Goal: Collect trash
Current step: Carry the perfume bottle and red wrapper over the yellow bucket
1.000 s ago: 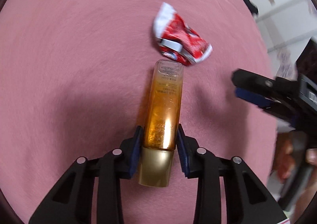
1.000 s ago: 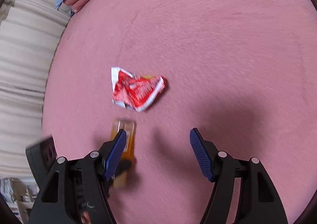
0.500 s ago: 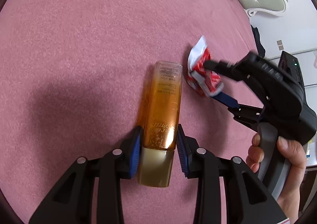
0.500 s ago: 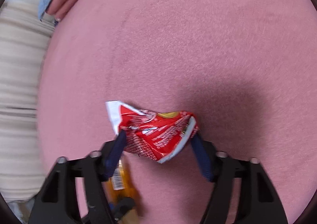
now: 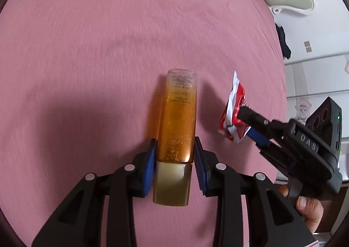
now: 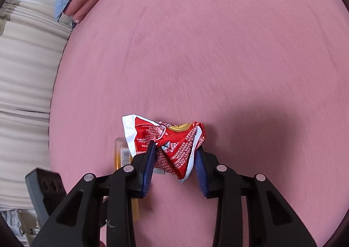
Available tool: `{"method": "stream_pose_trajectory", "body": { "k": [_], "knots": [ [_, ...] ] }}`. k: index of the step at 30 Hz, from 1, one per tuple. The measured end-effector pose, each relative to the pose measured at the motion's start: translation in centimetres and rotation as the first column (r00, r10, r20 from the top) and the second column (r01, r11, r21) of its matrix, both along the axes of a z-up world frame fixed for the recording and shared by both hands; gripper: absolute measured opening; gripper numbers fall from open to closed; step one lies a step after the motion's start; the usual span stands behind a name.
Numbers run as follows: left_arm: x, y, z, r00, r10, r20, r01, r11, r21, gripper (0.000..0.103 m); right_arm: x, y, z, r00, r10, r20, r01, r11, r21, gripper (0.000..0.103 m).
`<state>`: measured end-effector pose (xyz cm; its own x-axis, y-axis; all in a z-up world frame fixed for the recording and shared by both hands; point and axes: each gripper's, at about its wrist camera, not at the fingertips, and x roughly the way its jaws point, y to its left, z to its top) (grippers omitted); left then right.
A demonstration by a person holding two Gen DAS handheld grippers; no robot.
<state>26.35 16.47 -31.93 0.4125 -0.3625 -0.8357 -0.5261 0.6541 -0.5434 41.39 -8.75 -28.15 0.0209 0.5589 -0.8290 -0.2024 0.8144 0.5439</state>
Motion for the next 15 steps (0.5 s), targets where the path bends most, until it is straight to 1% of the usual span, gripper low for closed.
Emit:
{"method": "stream_pose_trajectory", "body": {
  "k": [2,4,7,12,14,15],
  "knots": [
    [-1.1,-1.2,0.2,1.0,-0.012,-0.007,0.012,1.0,-0.002,0.032,-1.7,-1.4,0.3,1.0,0.009,-0.001,-0.009,1.0,-0.009,0.034],
    [-3.1,-2.9,0.5,1.0,-0.021,-0.018,0.021,1.0,-0.019,0.032,-3.7,-3.0,0.8,1.0,0.02,0.01,-0.02,0.999,-0.033,0.034],
    [-5.8,-5.3,0.8,0.999,-0.035,-0.038,0.033,0.999,-0.033,0.032,-5.5,-5.6,0.8,1.0,0.02,-0.004,-0.02,0.999,-0.045,0.034],
    [-9.7,-9.5,1.2,0.997,-0.058,-0.058,0.053,0.996,-0.077,0.032,-10.0,-10.7,1.3,0.999,-0.014,-0.029,0.013,0.998,-0.061,0.034],
    [-11.2,-11.6,1.6,0.995,-0.084,-0.058,0.078,0.992,-0.095,0.032,-11.7,-12.8,1.6,0.999,-0.037,-0.038,0.035,0.997,-0.062,0.034],
    [-11.5,-12.5,1.8,0.993,-0.098,-0.06,0.092,0.991,-0.092,0.032,-12.8,-13.9,1.9,0.998,-0.05,-0.042,0.048,0.997,-0.062,0.034]
  ]
}}
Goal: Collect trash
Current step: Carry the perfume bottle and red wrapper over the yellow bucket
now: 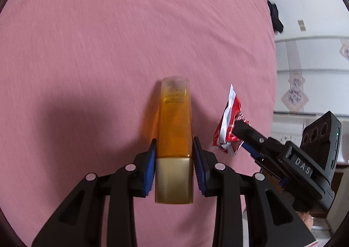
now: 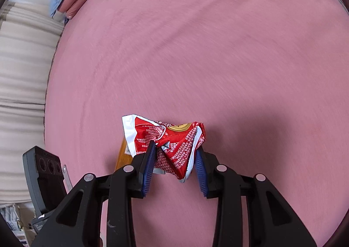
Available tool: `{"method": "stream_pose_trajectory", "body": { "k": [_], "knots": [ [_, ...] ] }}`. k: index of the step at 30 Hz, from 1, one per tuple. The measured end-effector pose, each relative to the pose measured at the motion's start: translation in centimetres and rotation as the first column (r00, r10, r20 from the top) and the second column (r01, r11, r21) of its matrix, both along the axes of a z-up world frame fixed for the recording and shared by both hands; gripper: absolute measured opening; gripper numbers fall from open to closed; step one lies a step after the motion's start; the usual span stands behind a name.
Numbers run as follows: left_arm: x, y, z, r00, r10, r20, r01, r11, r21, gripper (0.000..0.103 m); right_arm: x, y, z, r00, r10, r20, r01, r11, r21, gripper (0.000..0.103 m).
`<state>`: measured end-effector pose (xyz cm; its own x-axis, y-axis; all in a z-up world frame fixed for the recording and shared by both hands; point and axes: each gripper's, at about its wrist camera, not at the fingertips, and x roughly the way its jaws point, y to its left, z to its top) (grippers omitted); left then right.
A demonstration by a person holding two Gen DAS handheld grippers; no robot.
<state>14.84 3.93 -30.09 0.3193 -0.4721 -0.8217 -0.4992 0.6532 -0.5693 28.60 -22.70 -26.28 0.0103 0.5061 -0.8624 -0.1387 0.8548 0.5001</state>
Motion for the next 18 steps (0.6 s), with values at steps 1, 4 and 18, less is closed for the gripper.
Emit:
{"method": "stream_pose_trajectory", "body": {
  "k": [1,4,18],
  "knots": [
    [-0.4,-0.7,0.1,1.0,-0.01,-0.002,0.01,1.0,-0.007,0.032,-0.7,-0.8,0.1,1.0,-0.008,-0.001,0.008,1.0,-0.001,0.034],
    [-1.7,-3.4,0.4,0.999,-0.048,-0.01,0.048,0.999,-0.023,0.032,-3.3,-4.0,0.8,0.999,-0.042,-0.001,0.042,0.999,-0.006,0.034],
    [-2.4,-20.2,3.3,0.952,-0.306,-0.003,0.305,0.95,-0.069,0.032,-9.8,-18.7,3.8,0.958,-0.287,0.019,0.287,0.958,-0.015,0.034]
  ]
}}
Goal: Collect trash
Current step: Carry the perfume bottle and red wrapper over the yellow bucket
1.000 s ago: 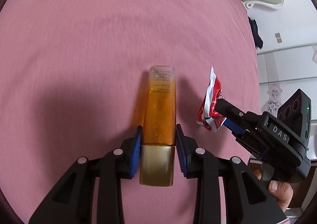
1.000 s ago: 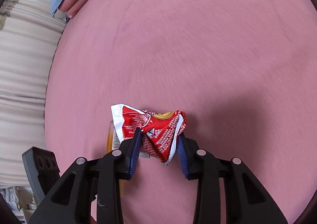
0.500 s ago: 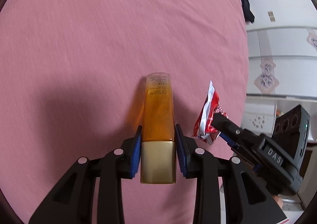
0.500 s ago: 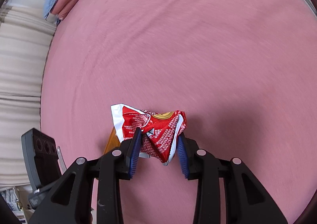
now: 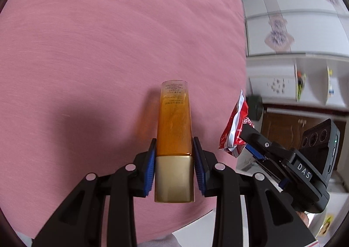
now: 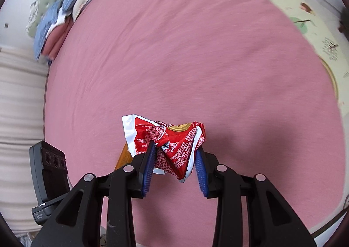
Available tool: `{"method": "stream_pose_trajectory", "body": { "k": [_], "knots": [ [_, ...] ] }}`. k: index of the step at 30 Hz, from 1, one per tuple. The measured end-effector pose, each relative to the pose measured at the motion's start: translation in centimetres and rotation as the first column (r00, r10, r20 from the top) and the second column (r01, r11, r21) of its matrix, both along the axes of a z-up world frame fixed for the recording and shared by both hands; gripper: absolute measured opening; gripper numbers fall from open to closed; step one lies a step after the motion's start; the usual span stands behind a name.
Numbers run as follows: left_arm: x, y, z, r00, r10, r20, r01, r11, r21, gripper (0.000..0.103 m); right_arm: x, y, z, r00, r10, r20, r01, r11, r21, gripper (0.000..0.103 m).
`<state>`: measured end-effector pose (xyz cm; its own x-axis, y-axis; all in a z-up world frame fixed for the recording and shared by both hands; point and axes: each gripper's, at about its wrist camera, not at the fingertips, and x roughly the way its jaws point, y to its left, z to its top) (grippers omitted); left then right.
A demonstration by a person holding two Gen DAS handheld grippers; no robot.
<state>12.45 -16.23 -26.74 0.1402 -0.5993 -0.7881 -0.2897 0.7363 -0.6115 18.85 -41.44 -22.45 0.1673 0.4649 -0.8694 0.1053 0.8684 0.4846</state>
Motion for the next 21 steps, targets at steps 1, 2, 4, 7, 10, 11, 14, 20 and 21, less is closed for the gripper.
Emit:
{"method": "stream_pose_trajectory", "body": {
  "k": [1,2,4,7,10,11,14,20,21],
  "knots": [
    [0.1,-1.2,0.1,1.0,-0.013,0.001,0.013,1.0,-0.002,0.032,-0.3,-1.5,0.1,1.0,-0.014,0.003,0.014,1.0,-0.001,0.034],
    [0.4,-3.1,0.4,1.0,-0.029,0.005,0.03,1.0,-0.001,0.032,-0.4,-3.0,0.2,1.0,-0.027,0.005,0.027,1.0,0.0,0.034],
    [0.9,-5.8,0.9,0.998,-0.058,0.013,0.058,0.998,0.0,0.032,-0.6,-5.7,0.7,0.999,-0.048,0.016,0.048,0.999,-0.005,0.034],
    [2.0,-10.7,1.6,0.994,-0.103,0.027,0.103,0.995,-0.001,0.032,-1.2,-9.3,1.2,0.997,-0.076,0.027,0.076,0.997,-0.009,0.034],
    [3.8,-15.8,2.2,0.987,-0.152,0.041,0.153,0.988,0.0,0.032,-1.5,-14.6,1.4,0.993,-0.112,0.032,0.112,0.994,-0.004,0.034],
    [4.3,-17.2,2.4,0.985,-0.166,0.044,0.166,0.986,-0.001,0.032,-1.3,-16.1,1.5,0.992,-0.125,0.034,0.125,0.992,-0.005,0.034],
    [6.4,-22.8,2.7,0.974,-0.222,0.05,0.223,0.975,0.001,0.032,-1.3,-20.9,1.5,0.985,-0.169,0.039,0.17,0.986,-0.002,0.034],
    [9.6,-31.2,1.9,0.945,-0.325,0.045,0.325,0.946,0.006,0.032,0.0,-29.0,0.7,0.964,-0.264,0.034,0.264,0.964,-0.008,0.034],
    [10.4,-33.1,1.6,0.938,-0.345,0.043,0.344,0.939,0.01,0.032,0.1,-30.2,0.5,0.96,-0.28,0.033,0.28,0.96,-0.008,0.035]
  ]
}}
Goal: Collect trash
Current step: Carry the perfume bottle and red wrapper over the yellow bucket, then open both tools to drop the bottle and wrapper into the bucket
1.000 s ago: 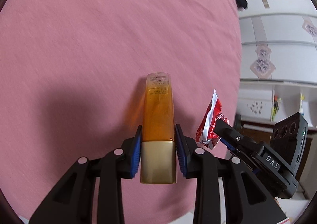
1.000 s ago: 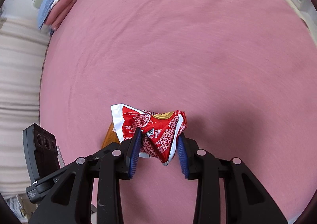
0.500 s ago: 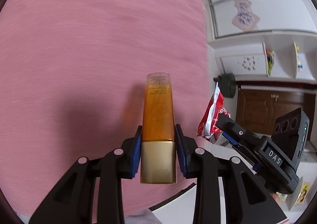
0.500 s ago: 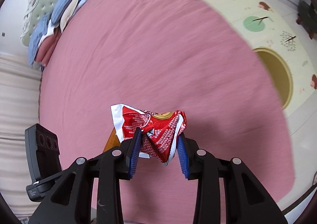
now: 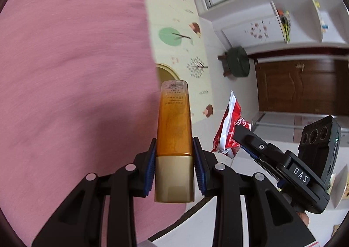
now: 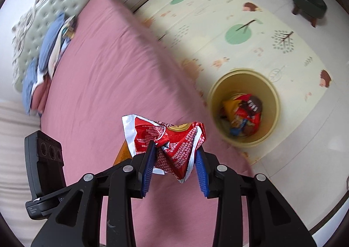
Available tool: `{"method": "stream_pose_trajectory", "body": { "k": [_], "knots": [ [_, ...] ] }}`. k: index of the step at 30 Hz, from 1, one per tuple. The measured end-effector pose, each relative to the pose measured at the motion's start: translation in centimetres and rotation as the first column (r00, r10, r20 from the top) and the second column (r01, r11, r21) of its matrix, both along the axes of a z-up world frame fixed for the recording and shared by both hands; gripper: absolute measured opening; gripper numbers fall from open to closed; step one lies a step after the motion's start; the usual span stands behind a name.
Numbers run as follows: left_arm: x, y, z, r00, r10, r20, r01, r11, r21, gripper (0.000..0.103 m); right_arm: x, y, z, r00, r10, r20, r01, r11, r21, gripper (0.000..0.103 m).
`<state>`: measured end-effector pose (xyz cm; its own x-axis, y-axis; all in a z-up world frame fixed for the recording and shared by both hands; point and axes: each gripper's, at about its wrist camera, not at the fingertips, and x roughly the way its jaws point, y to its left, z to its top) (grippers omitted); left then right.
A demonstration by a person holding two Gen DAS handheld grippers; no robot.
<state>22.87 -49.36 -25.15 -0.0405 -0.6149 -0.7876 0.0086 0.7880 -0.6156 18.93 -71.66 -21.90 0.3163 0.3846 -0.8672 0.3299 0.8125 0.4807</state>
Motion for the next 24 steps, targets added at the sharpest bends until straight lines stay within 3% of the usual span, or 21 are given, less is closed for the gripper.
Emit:
{"method": "stream_pose_trajectory", "body": {
  "k": [6,9,10,11,12,16,24],
  "knots": [
    [2.8,-5.2,-1.4,0.998,-0.067,-0.004,0.067,0.998,-0.007,0.032,1.1,-6.4,-0.9,0.997,-0.081,0.003,0.081,0.997,-0.009,0.035],
    [4.4,-7.8,-1.4,0.993,-0.115,0.006,0.115,0.993,-0.021,0.031,1.7,-8.7,-0.7,0.994,-0.107,0.023,0.108,0.994,-0.021,0.041],
    [4.9,-8.6,-1.5,0.992,-0.129,0.009,0.129,0.991,-0.022,0.046,1.8,-9.5,-0.7,0.992,-0.122,0.025,0.123,0.992,-0.019,0.046],
    [5.4,-9.4,-1.7,0.989,-0.149,0.003,0.149,0.988,-0.039,0.085,1.9,-10.3,-0.7,0.989,-0.145,0.023,0.145,0.989,-0.022,0.054],
    [5.7,-9.7,-2.0,0.987,-0.158,0.002,0.158,0.987,-0.023,0.096,2.0,-10.9,-0.9,0.988,-0.155,0.012,0.156,0.988,-0.024,0.066],
    [6.0,-10.9,-3.1,0.979,-0.205,-0.018,0.205,0.978,0.031,0.095,2.1,-11.9,-1.4,0.987,-0.158,-0.006,0.158,0.985,-0.075,0.061],
    [4.5,-10.4,-2.7,0.963,-0.268,0.008,0.266,0.959,0.101,0.095,1.2,-11.6,-2.1,0.982,-0.186,-0.028,0.186,0.982,-0.033,0.059]
  ]
}}
